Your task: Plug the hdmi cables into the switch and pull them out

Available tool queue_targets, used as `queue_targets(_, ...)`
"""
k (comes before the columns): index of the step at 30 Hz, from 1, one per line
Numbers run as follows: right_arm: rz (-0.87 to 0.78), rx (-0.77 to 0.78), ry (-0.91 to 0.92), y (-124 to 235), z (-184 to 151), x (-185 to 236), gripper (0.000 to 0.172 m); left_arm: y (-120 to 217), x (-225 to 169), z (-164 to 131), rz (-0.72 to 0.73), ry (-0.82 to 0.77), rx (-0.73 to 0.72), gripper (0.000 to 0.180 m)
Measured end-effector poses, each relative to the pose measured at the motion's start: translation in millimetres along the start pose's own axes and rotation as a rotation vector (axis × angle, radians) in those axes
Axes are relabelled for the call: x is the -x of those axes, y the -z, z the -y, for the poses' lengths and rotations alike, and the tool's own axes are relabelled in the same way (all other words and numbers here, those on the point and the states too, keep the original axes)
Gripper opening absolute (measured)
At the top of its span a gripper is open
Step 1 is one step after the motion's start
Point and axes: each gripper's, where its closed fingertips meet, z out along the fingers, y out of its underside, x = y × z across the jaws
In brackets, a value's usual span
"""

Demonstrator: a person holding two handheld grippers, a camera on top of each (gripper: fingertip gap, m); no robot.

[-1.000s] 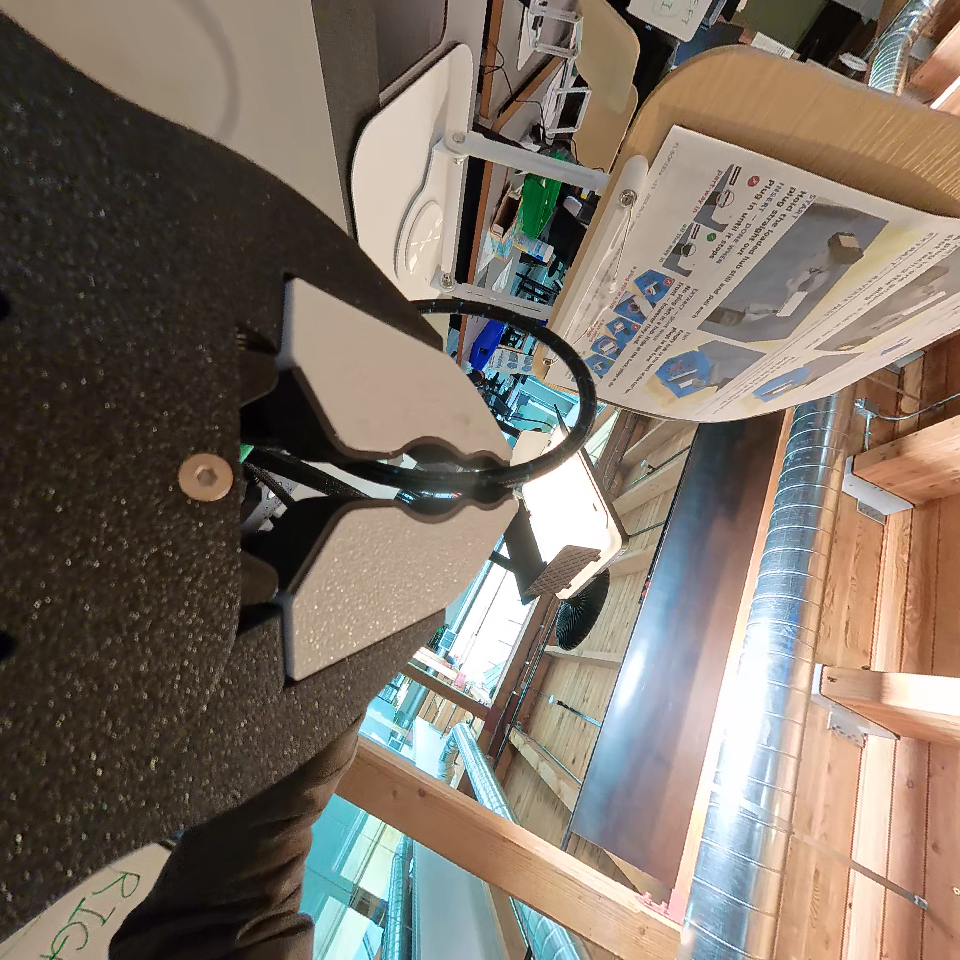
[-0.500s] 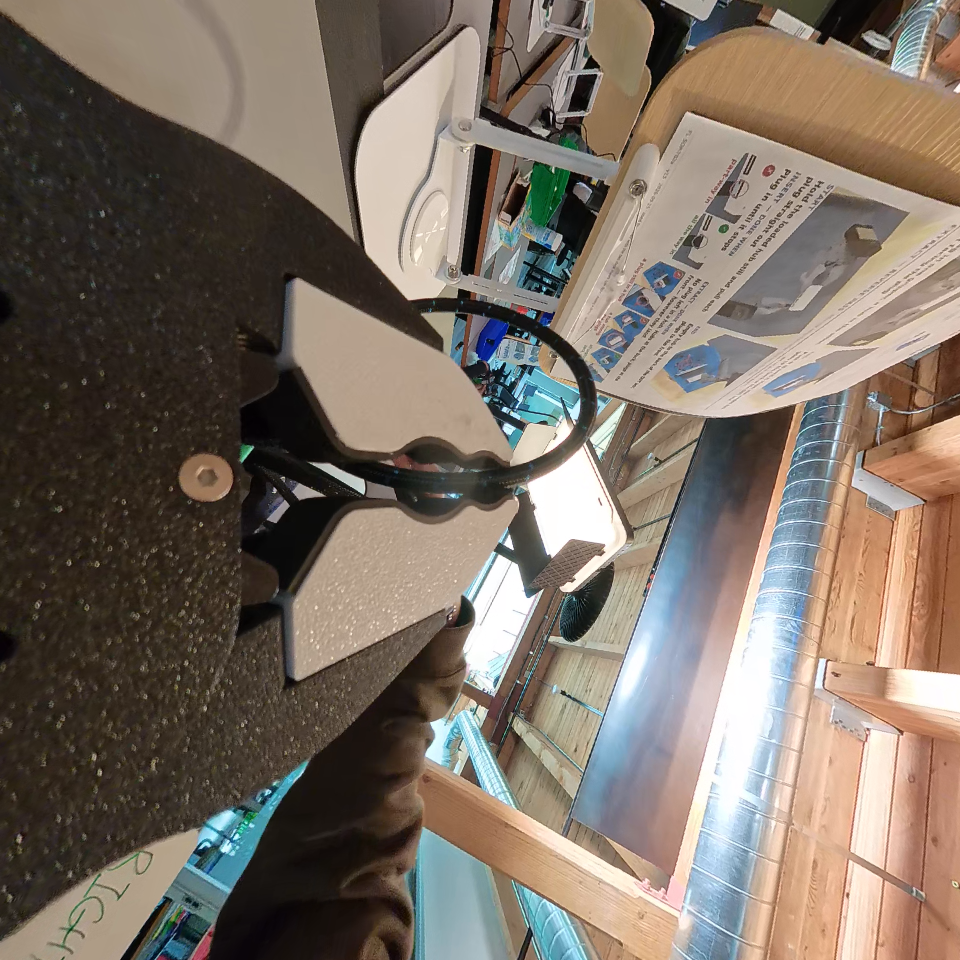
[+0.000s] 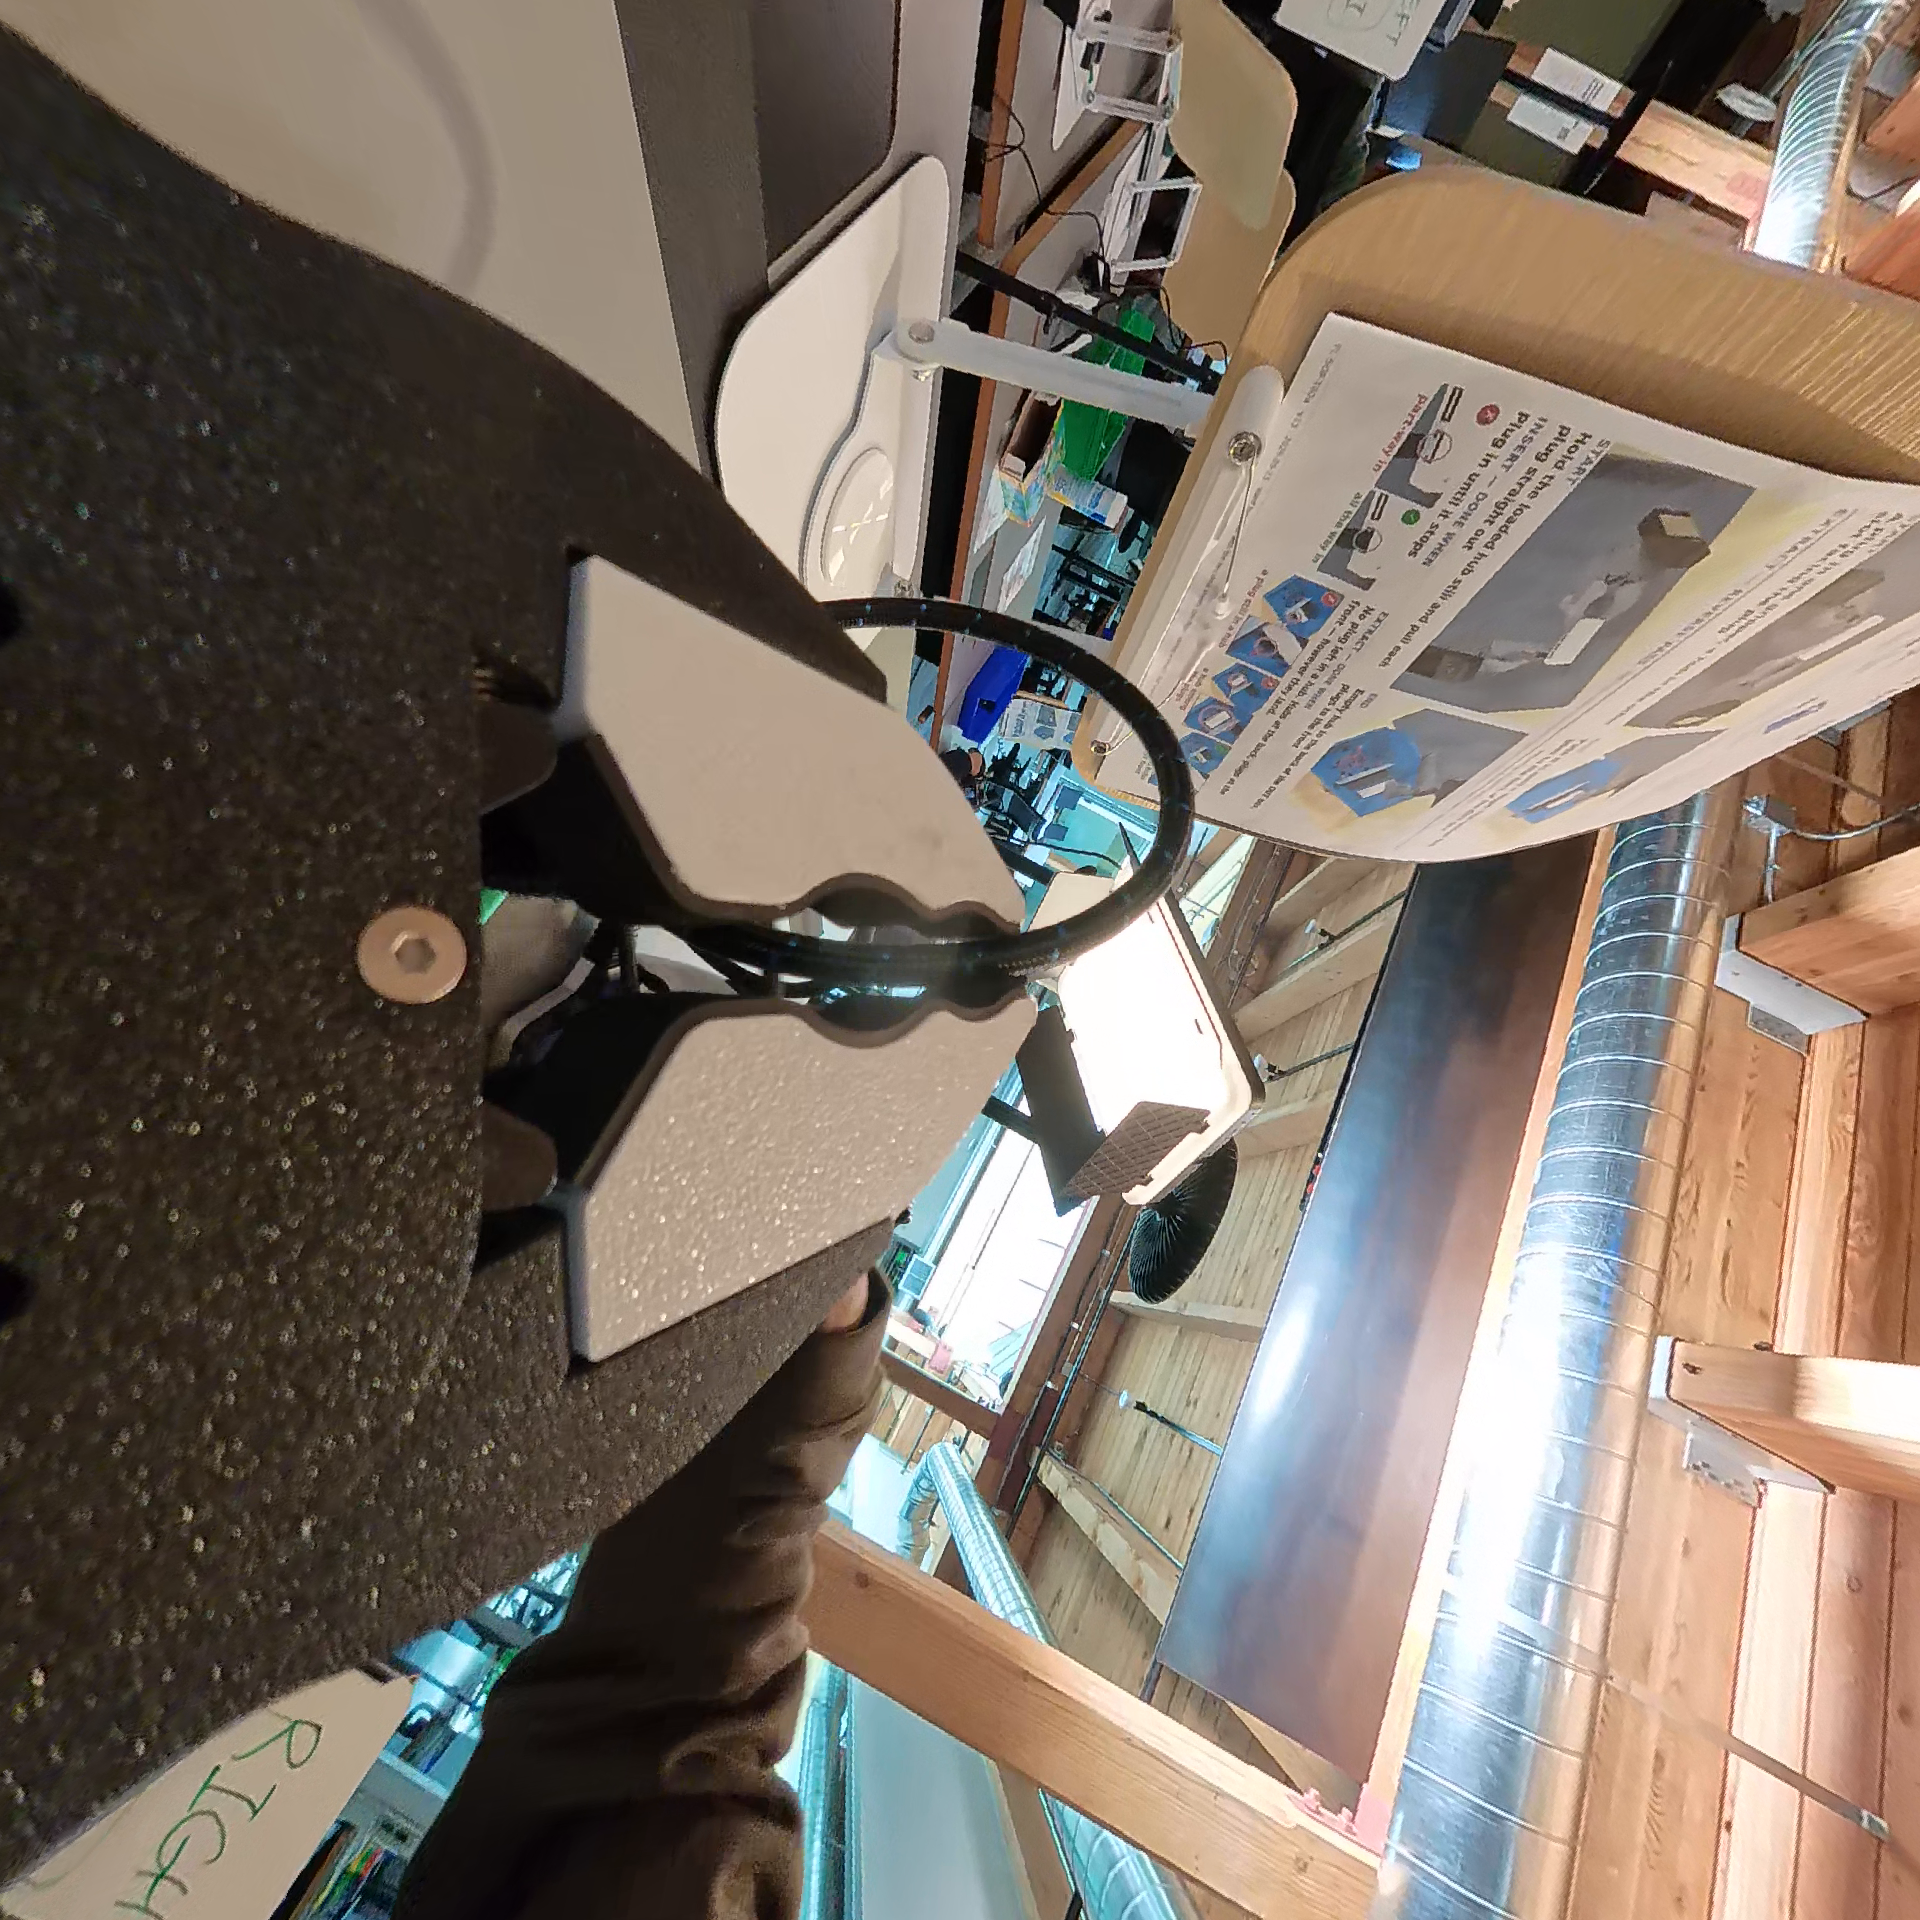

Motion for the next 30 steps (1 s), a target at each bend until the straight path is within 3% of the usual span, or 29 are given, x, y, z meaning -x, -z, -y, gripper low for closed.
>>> queue_targets(1, 0.012, -0.037, -0.152, 0, -4, 1, 0.083, -2, 0, -1, -0.004, 0.007, 0.001, 0.007)
queue_targets(4, 0.051, -0.208, -0.494, 2, -13, 11, 0.068, -7, 2, -6, -0.007, 0.011, 0.024, 0.007)
queue_targets(8, 0.304, -0.510, -0.663, 15, -11, 59, 0.056, -13, 3, -12, -0.010, 0.020, 0.044, 0.007)
queue_targets(10, 0.326, -0.610, -0.676, 16, -12, 71, 0.053, -15, 3, -15, -0.015, 0.027, 0.050, 0.007)
queue_targets(13, 0.184, -0.678, -0.632, 19, -19, 66, 0.053, -20, 2, -22, -0.021, 0.032, 0.069, 0.007)
queue_targets(18, -0.048, -0.759, -0.390, 52, -13, 66, 0.048, -29, 0, -36, -0.030, 0.023, 0.116, 0.007)
queue_targets(21, -0.083, -0.872, -0.301, 73, 14, 79, 0.045, -35, -3, -40, -0.041, 0.042, 0.090, 0.007)
queue_targets(26, -0.006, -1.111, -0.404, 90, 109, 87, 0.050, -35, -6, -42, -0.020, 0.132, -0.110, 0.007)
queue_targets(28, -0.119, -1.154, -0.448, 85, 132, 78, 0.047, -31, -9, -45, -0.003, 0.163, -0.177, 0.007)
queue_targets(30, -0.331, -1.152, -0.477, 75, 136, 62, 0.042, -33, -10, -47, -0.005, 0.183, -0.212, 0.007)
